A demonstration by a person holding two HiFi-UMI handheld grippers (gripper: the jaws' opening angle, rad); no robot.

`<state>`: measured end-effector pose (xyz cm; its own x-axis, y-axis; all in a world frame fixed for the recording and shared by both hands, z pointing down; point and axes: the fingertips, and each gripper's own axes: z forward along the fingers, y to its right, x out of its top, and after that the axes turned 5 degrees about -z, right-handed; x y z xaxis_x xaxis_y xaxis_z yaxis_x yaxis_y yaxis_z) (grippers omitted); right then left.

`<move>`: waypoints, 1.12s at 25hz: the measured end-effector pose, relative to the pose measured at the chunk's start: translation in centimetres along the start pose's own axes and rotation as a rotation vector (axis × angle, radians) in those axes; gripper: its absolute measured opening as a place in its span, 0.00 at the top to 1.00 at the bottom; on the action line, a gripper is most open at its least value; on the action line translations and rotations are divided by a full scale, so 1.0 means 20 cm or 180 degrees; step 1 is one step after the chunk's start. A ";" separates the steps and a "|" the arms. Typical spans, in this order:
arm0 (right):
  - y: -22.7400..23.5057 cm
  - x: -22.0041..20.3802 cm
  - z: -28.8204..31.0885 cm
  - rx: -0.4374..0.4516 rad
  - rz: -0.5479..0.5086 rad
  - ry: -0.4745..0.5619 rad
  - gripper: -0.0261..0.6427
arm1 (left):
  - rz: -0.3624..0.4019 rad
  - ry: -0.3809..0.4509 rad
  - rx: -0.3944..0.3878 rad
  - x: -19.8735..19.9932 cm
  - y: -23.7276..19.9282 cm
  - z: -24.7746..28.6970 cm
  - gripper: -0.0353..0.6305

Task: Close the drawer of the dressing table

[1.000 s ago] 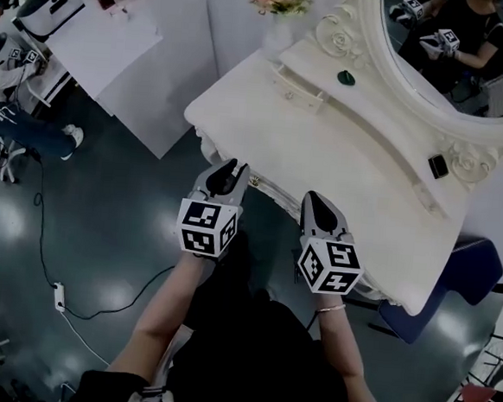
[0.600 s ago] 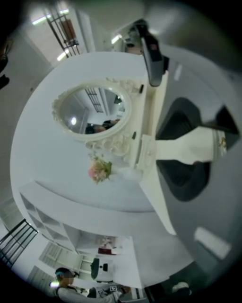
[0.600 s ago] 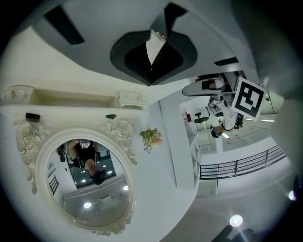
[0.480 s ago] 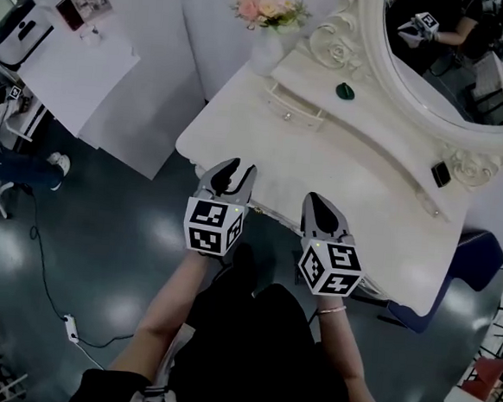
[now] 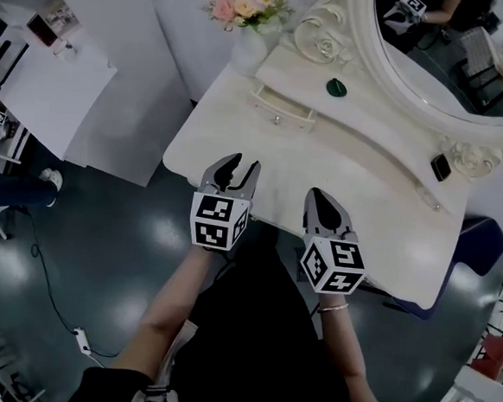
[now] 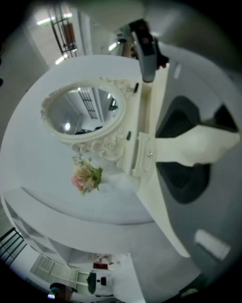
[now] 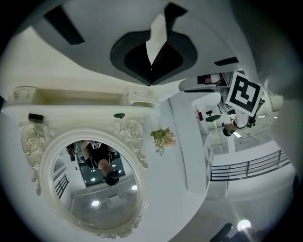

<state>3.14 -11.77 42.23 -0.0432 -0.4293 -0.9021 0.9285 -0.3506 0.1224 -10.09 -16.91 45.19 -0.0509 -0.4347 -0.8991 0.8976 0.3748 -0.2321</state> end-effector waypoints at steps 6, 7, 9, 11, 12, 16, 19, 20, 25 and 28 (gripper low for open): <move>0.06 0.03 0.12 0.0014 0.0043 -0.0043 0.96 | 0.0019 -0.0074 0.0009 0.03 -0.03 0.15 0.70; 0.07 0.03 0.14 0.0014 0.0052 -0.0053 0.96 | 0.0028 -0.0089 0.0010 0.03 -0.03 0.18 0.70; 0.09 0.03 0.18 0.0012 0.0071 -0.0076 0.96 | 0.0046 -0.0128 0.0004 0.03 -0.04 0.24 0.70; 0.12 0.03 0.21 0.0009 0.0095 -0.0103 0.96 | 0.0058 -0.0177 -0.0012 0.03 -0.04 0.30 0.69; 0.13 0.03 0.22 0.0008 0.0106 -0.0119 0.96 | 0.0062 -0.0204 -0.0021 0.02 -0.04 0.33 0.69; 0.19 0.02 0.28 -0.0009 0.0141 -0.0174 0.96 | 0.0081 -0.0291 -0.0018 0.01 -0.03 0.45 0.69; 0.23 0.02 0.32 -0.0025 0.0174 -0.0204 0.96 | 0.0090 -0.0332 -0.0014 0.01 -0.03 0.52 0.68; 0.24 0.02 0.33 -0.0030 0.0185 -0.0216 0.96 | 0.0091 -0.0344 -0.0012 0.01 -0.03 0.54 0.69; 0.28 0.02 0.39 -0.0030 0.0233 -0.0268 0.96 | 0.0092 -0.0396 0.0000 0.01 -0.05 0.64 0.68; 0.30 0.01 0.41 -0.0034 0.0250 -0.0291 0.96 | 0.0105 -0.0412 -0.0005 0.01 -0.05 0.68 0.68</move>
<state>5.69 -20.82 46.20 -0.0031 -0.5294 -0.8483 0.9342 -0.3042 0.1864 -5.03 -28.50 50.29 0.0357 -0.5242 -0.8509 0.8972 0.3918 -0.2037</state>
